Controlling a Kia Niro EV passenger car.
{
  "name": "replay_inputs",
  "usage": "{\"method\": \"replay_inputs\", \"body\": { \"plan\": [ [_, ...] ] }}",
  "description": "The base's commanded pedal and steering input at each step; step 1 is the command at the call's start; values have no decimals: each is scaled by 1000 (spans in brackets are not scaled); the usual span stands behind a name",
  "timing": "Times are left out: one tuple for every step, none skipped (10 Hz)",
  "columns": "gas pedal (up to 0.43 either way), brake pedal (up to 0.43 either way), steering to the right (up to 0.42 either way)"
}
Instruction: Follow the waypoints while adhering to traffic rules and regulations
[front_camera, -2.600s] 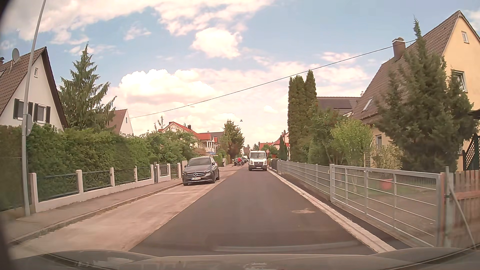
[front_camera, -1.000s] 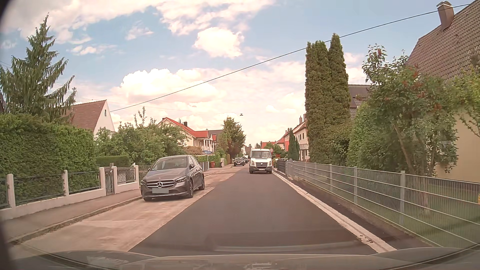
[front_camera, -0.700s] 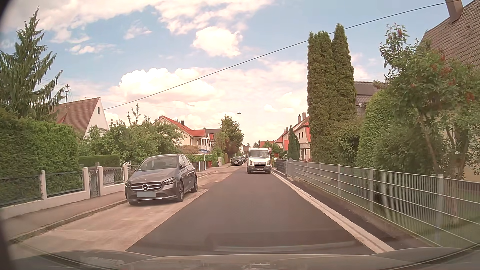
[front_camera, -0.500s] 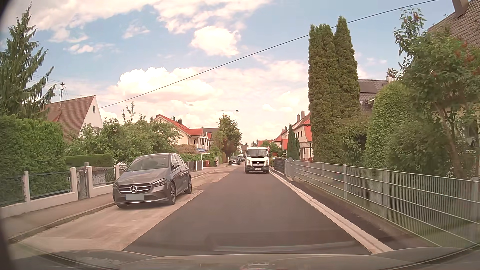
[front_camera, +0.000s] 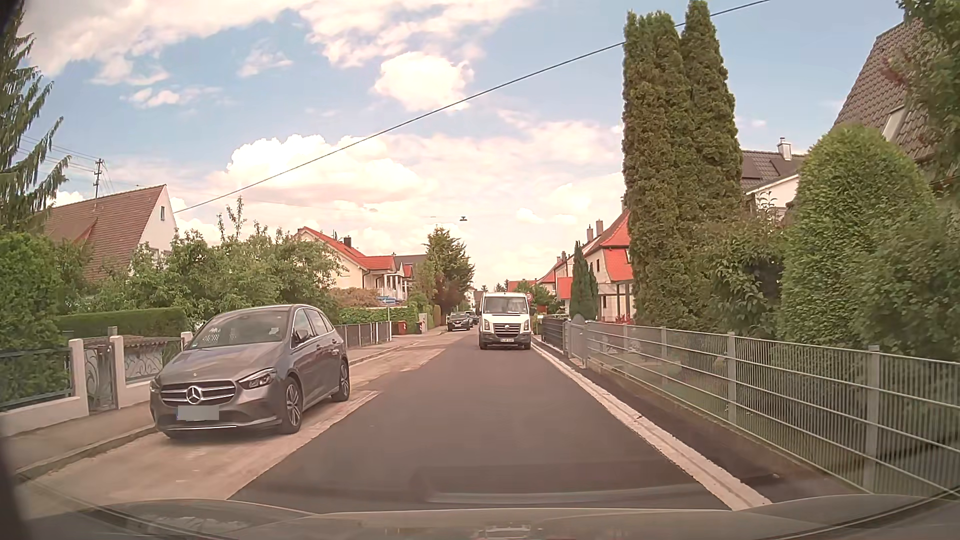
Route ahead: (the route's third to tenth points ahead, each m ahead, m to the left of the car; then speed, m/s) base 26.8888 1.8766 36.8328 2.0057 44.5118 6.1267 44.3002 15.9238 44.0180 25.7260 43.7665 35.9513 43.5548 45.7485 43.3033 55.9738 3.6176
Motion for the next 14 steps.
{"method": "replay_inputs", "body": {
  "plan": [
    [0, 152, 32],
    [0, 152, 29],
    [0, 146, 24],
    [0, 152, 16],
    [0, 152, 12],
    [0, 152, 12],
    [0, 152, 12],
    [0, 152, 12],
    [0, 146, 11],
    [0, 152, 9],
    [0, 146, 7],
    [0, 140, 3],
    [0, 128, -3],
    [0, 98, -7]
  ]
}}
